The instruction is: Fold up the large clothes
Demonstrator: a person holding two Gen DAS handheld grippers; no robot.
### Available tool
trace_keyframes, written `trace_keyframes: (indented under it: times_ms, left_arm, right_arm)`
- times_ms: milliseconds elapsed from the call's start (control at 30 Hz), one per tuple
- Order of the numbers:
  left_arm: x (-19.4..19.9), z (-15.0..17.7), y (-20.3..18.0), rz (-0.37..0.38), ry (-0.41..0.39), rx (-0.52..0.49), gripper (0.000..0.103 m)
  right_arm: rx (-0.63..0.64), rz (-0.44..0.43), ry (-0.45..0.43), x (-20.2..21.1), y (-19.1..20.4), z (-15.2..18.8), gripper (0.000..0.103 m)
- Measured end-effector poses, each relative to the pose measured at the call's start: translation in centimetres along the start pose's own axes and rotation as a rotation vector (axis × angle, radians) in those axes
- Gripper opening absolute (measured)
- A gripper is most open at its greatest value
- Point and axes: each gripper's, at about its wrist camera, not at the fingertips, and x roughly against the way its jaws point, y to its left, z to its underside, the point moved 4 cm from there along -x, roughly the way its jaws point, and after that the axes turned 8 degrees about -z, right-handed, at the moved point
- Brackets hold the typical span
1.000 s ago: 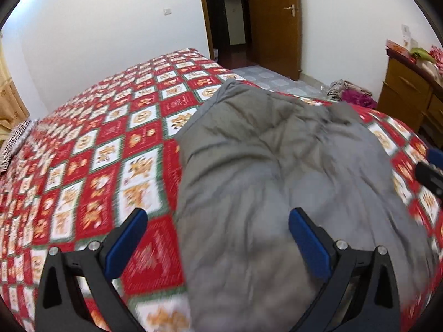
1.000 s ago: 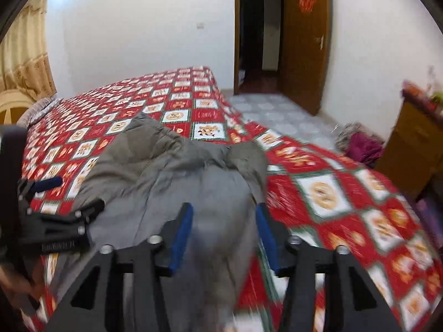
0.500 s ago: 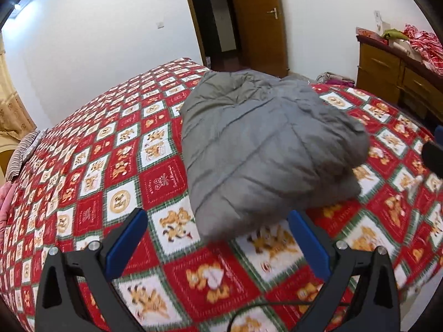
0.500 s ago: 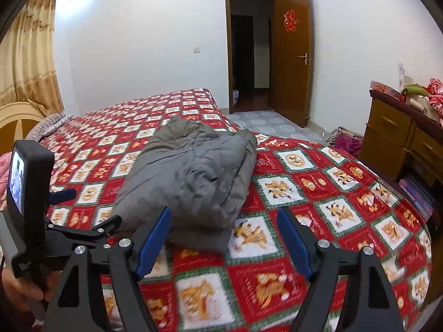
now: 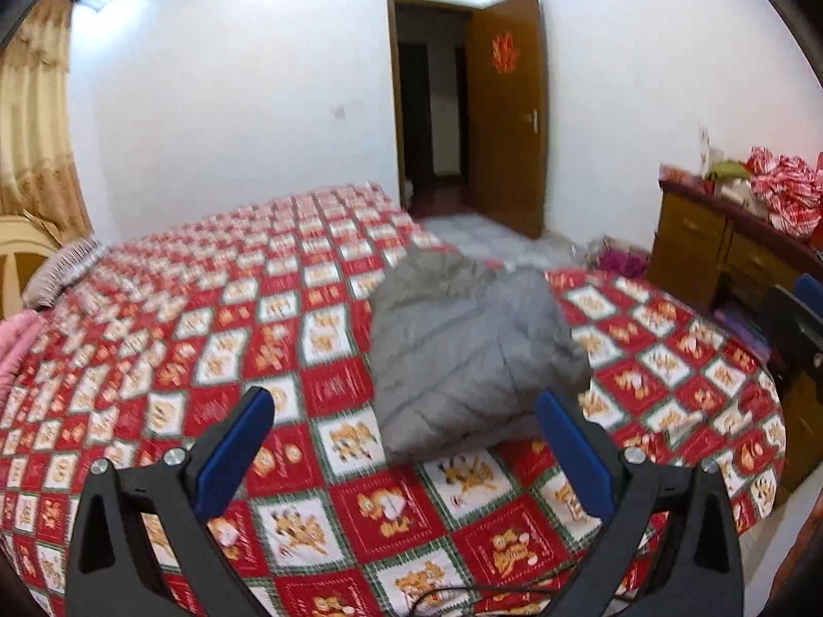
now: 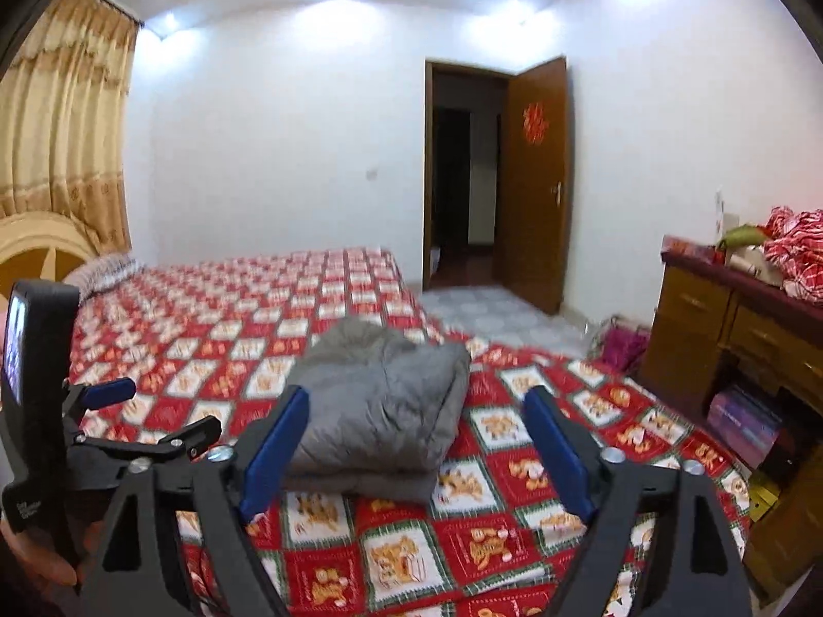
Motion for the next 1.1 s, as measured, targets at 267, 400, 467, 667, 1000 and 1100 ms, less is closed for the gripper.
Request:
trace_keyframes:
  times_ms: [267,400,467,667,1000,1100]
  left_arm:
    - [2.4,-1.0,1.5,-0.067,-0.108,0.051,0.103]
    - [2.5,-0.7,1.6,-0.066,-0.101,0.057,0.103]
    - [2.6,-0.7,1.6,-0.068,-0.103,0.054,0.103]
    - [3.2,-0.4,1.6,-0.081,-0.104,0.044,0.103]
    - [3.3,-0.5,1.8,-0.088,-0.108,0.052,0.103]
    - [3.3,-0.4,1.8,-0.092,-0.110,0.047,0.103]
  right_arm:
    - [0.022,-0.013,-0.081,1.6,2.0,-1.3,0.090]
    - [0.007,-0.023,-0.080,1.7,2.0,-1.2,0.090]
    - [0.006,-0.018,-0.080,1.8,2.0,-1.2,0.090]
    - [0.016,-0.005,-0.077,2.0,2.5,-1.0,0.090]
    - [0.028,-0.013,-0.066,2.0,3.1,-0.6,0.091]
    - [0.020,-0.010,-0.063,1.8,3.0,-0.6,0.091]
